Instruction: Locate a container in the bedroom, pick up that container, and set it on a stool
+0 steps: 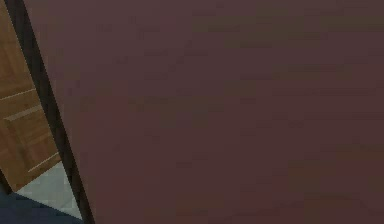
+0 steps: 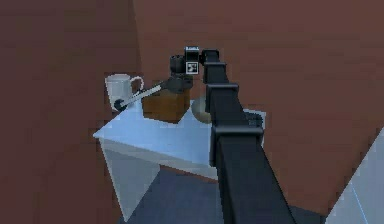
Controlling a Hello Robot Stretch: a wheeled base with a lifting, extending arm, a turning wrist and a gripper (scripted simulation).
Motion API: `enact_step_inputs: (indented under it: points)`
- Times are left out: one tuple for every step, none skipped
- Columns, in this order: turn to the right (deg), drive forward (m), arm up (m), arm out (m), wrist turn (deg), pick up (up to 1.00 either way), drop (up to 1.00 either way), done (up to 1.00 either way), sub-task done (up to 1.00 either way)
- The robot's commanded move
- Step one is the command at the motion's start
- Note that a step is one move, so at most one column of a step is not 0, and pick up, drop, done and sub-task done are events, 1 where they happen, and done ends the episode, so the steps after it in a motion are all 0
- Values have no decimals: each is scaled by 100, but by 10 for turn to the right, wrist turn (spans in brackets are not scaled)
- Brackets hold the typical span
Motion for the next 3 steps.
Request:
enact_step_inputs:
  points:
    - [0,0,0,0,-450,0,0,0,0]
    - [0,0,0,0,-240,0,0,0,0]
    - [0,0,0,-40,0,0,0,0,0]
